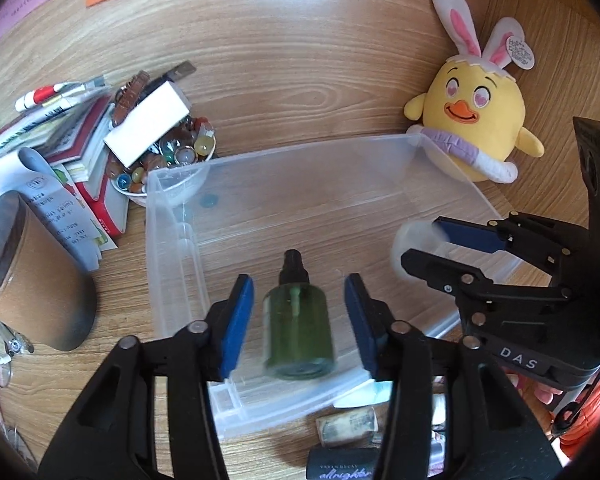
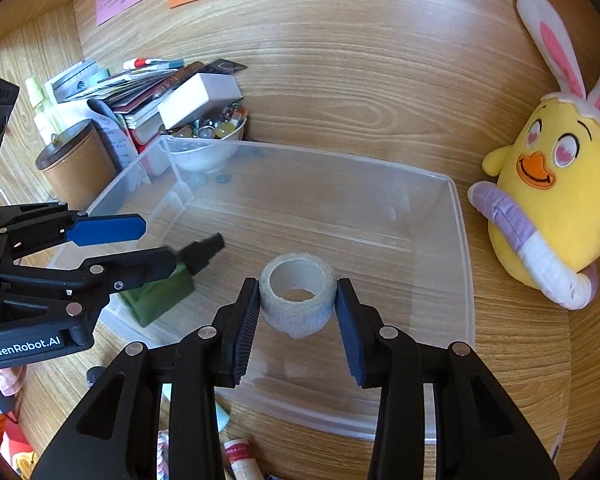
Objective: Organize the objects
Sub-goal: 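Grasp green spray bottle with left tool while right tool grasps white tape roll, place both in box, then open both tools and withdraw from the clear box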
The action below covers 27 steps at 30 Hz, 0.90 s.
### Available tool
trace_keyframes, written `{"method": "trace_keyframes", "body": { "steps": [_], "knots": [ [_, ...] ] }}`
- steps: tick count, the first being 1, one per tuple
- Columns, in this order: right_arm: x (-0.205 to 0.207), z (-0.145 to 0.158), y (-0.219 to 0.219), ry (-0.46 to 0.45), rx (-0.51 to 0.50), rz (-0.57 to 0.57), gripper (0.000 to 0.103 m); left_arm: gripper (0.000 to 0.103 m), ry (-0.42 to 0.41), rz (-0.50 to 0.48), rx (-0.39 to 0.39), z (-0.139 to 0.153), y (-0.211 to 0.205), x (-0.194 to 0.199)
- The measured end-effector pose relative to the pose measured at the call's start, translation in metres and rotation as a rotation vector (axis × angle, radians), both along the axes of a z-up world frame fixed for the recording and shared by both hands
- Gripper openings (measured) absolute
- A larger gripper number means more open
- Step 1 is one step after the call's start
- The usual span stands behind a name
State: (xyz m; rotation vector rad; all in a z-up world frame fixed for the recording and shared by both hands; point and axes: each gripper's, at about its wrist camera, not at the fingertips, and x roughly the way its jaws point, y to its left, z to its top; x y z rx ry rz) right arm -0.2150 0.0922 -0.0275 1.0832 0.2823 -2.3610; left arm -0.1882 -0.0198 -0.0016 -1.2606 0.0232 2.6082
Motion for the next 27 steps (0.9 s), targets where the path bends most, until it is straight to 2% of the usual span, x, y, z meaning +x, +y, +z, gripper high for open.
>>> {"method": "trace_keyframes", "body": {
  "steps": [1, 4, 12, 14, 20, 27],
  "knots": [
    [0.002, 0.002, 0.001, 0.007, -0.003, 0.001, 0.047, 0.054, 0.009, 0.002, -0.001, 0.002, -0.001, 0.002],
    [0.01, 0.011, 0.004, 0.043, -0.008, -0.008, 0.058, 0.063, 0.043, 0.0, -0.007, 0.009, -0.003, 0.012],
    [0.039, 0.033, 0.019, 0.125, -0.023, -0.011, 0.067, 0.093, 0.116, 0.002, -0.018, 0.024, -0.009, 0.042],
    [0.049, 0.038, 0.024, 0.155, -0.027, -0.009, 0.069, 0.096, 0.127, 0.001, -0.014, 0.026, -0.012, 0.051],
    [0.08, 0.045, 0.041, 0.206, -0.044, -0.011, 0.073, 0.1, 0.117, -0.012, -0.011, 0.021, -0.014, 0.077],
    [0.099, 0.026, 0.063, 0.155, -0.052, -0.025, 0.073, 0.101, 0.02, -0.064, 0.003, -0.007, -0.003, 0.095]
  ]
}}
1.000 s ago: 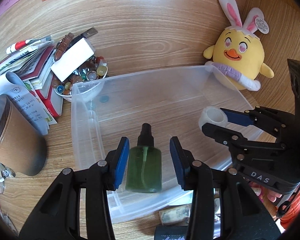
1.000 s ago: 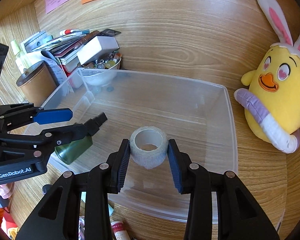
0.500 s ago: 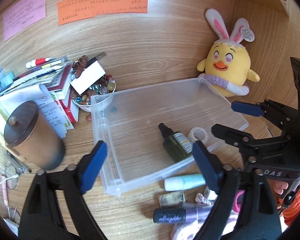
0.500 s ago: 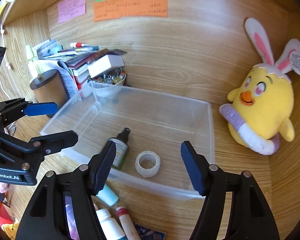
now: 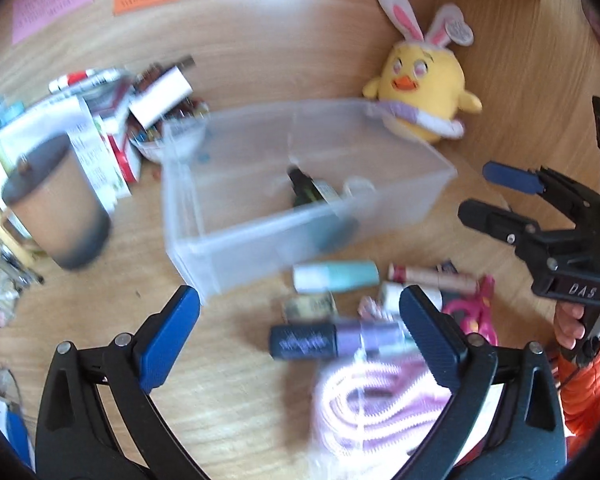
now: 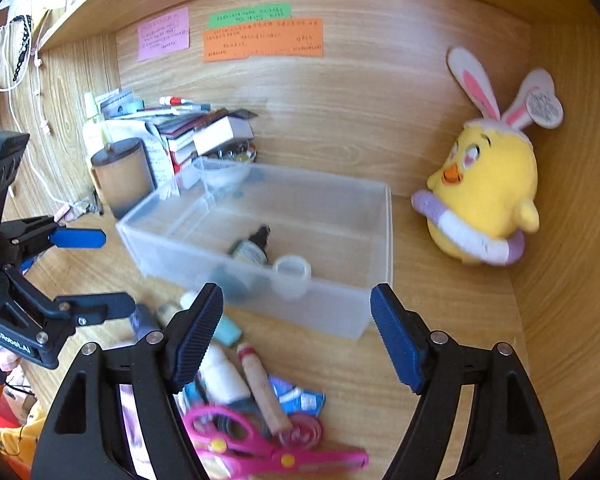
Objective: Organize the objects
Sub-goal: 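Open both tools and withdraw from the clear box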
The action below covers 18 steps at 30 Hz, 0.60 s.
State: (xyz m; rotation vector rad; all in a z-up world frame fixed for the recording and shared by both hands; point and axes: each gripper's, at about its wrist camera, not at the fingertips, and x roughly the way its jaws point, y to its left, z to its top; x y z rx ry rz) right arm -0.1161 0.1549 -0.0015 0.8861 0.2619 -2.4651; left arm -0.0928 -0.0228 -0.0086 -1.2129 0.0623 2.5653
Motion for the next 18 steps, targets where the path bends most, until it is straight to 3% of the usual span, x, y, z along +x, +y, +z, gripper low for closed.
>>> {"method": "trace_keyframes", "body": {
  "steps": [11, 18],
  "knots": [
    [0.009, -0.037, 0.024, -0.152, -0.055, 0.003, 0.073, 0.101, -0.107, -0.053, 0.023, -0.036, 0.019, 0.007],
    [0.0, -0.055, 0.016, -0.224, -0.035, 0.052, 0.05, 0.101, -0.152, -0.038, 0.028, -0.05, 0.021, -0.003]
  ]
}}
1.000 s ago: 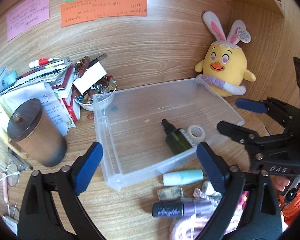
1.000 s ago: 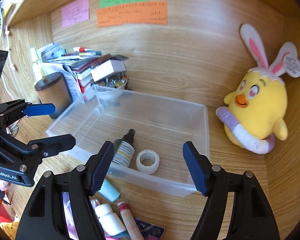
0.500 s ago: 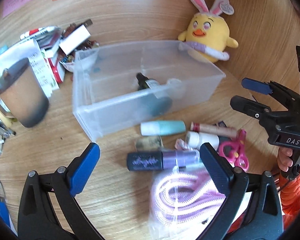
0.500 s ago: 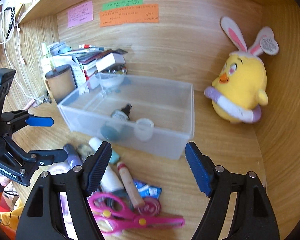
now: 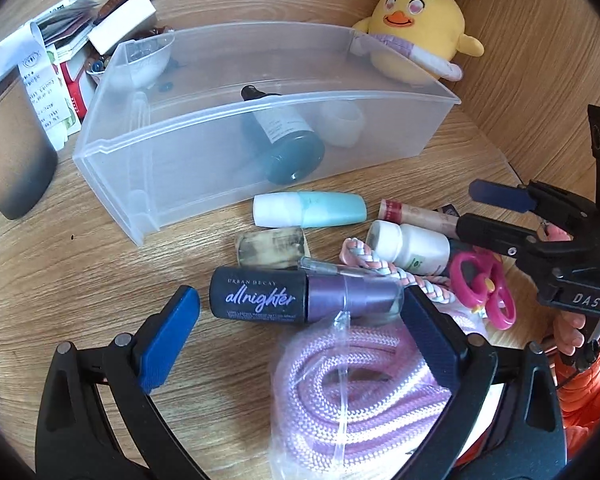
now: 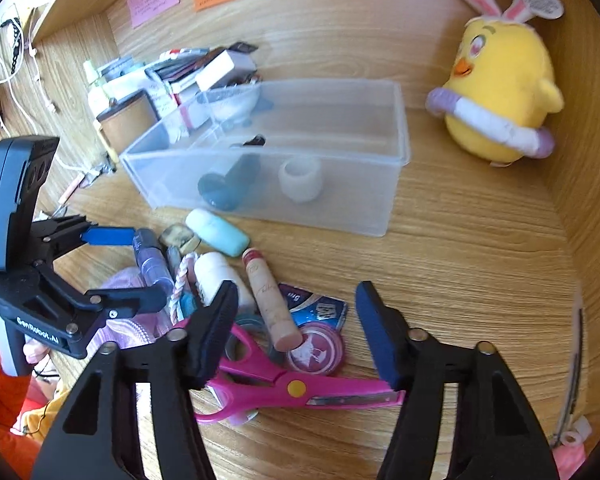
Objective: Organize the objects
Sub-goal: 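Open both tools and withdraw from the clear box, then grasp lip balm tube with right tool and lower it into the box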
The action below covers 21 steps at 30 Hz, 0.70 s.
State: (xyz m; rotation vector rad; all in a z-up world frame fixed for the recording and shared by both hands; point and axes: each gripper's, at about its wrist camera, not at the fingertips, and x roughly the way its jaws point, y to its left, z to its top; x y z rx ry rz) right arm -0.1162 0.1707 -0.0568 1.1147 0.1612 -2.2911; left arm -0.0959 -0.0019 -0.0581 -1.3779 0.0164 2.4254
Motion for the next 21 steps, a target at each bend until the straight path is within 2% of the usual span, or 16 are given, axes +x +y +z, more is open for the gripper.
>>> {"method": "trace_keyframes", "body": {
  "steps": [4, 9, 10, 12, 16, 21],
  "knots": [
    [-0.006, -0.007, -0.01, -0.018, 0.024, 0.038, 0.035, 0.101, 0.022, -0.008, -0.01, -0.002, 0.002, 0.0],
    [-0.01, -0.011, -0.019, -0.022, 0.063, 0.074, 0.021, 0.101, 0.087, -0.022, -0.058, 0.0, 0.005, 0.007],
    [-0.011, -0.012, -0.021, -0.025, 0.072, 0.081, 0.018, 0.099, 0.095, -0.025, -0.062, 0.001, 0.005, 0.007],
    [-0.011, -0.013, -0.024, -0.012, 0.09, 0.086, 0.014, 0.091, 0.106, -0.037, -0.066, 0.002, 0.005, 0.009],
    [-0.01, -0.01, -0.024, 0.003, 0.078, 0.08, 0.014, 0.091, 0.138, -0.016, -0.089, 0.004, 0.003, 0.01],
    [-0.003, 0.0, -0.019, 0.032, 0.051, 0.065, 0.014, 0.091, 0.162, 0.011, -0.067, 0.013, -0.006, 0.01]
  ]
}}
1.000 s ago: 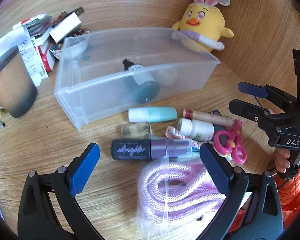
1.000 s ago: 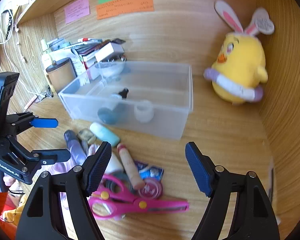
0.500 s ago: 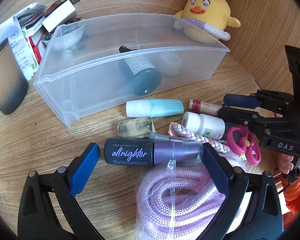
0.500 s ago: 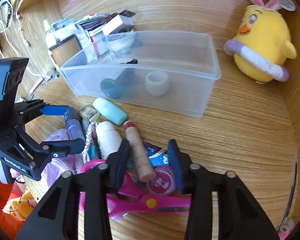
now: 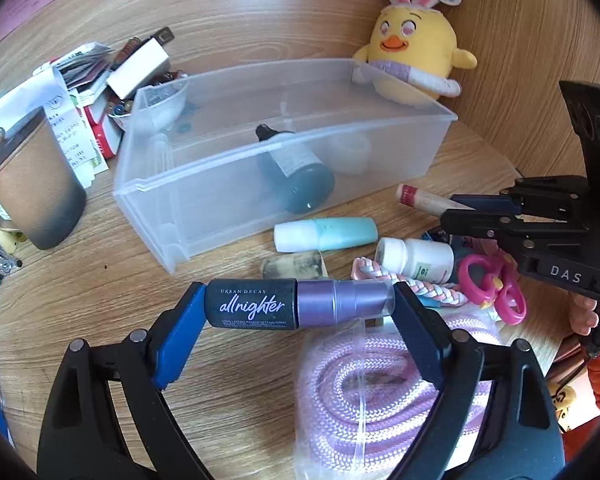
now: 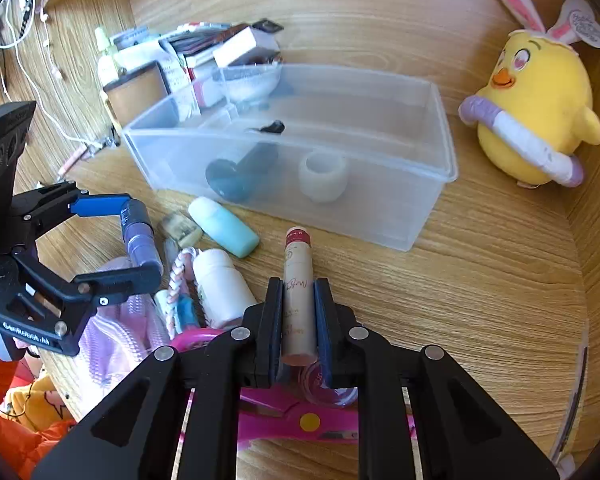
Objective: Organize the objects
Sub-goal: 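Grasp lip balm tube with right tool and lower it into the box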
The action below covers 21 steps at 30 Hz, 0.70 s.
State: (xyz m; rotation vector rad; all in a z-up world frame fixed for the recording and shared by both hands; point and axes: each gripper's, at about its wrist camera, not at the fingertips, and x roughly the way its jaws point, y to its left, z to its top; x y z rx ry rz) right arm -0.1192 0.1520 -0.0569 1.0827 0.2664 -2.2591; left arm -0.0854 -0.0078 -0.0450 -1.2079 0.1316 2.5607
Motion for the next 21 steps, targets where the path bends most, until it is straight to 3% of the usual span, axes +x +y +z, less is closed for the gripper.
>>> {"method": "trace_keyframes", "body": {
  "steps": [13, 21],
  "knots": [
    [0.014, 0.048, 0.011, 0.126, -0.065, -0.028, 0.014, 0.091, 0.156, 0.066, 0.037, 0.056, -0.02, 0.006],
    [0.002, 0.072, 0.009, 0.184, -0.087, -0.061, 0.014, 0.091, 0.217, 0.133, 0.04, 0.081, -0.03, -0.018]
  ]
}}
